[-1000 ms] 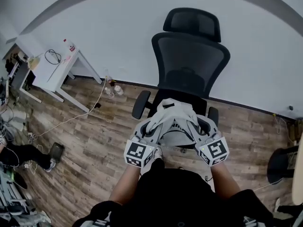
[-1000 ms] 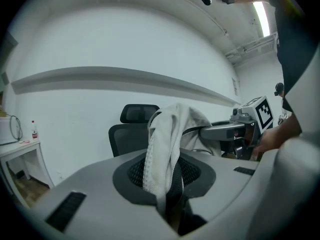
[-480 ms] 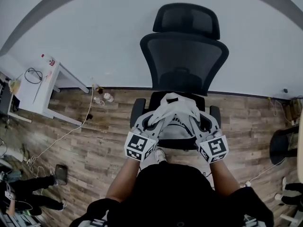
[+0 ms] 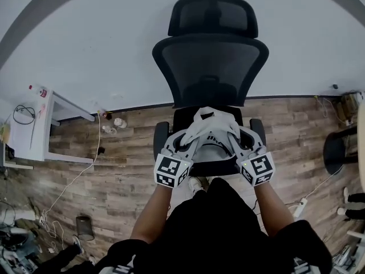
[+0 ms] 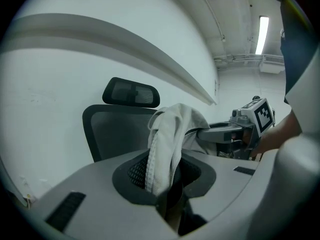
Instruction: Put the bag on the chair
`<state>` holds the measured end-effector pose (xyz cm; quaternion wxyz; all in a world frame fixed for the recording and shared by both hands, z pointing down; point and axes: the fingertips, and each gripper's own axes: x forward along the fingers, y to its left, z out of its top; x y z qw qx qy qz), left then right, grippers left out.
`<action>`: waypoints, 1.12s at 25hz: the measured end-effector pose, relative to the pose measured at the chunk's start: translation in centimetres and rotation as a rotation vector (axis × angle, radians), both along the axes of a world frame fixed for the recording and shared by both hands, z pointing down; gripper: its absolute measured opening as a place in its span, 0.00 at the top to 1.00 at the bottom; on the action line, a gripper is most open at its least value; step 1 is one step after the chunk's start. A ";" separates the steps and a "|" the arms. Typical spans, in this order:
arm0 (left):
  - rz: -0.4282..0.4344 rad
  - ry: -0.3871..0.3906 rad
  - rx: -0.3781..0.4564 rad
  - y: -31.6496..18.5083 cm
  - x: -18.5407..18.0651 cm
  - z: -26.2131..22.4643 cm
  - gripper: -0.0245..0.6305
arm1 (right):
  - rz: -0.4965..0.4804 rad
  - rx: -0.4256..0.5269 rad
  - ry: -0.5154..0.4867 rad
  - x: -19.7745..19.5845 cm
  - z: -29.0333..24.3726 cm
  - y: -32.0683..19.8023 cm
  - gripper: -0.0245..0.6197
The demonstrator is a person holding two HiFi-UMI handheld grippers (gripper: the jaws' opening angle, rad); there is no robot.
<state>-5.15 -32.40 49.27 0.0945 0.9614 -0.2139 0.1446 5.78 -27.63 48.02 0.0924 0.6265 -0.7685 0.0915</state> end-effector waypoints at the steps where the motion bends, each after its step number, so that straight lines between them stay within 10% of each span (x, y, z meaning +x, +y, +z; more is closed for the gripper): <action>1: 0.004 -0.004 -0.003 -0.4 0.3 0.3 0.82 | 0.003 -0.011 -0.002 0.3 0.3 -0.3 0.82; 28: 0.074 -0.186 -0.175 -8.6 10.8 12.2 0.80 | 0.029 -0.194 -0.058 10.4 12.2 -8.0 0.80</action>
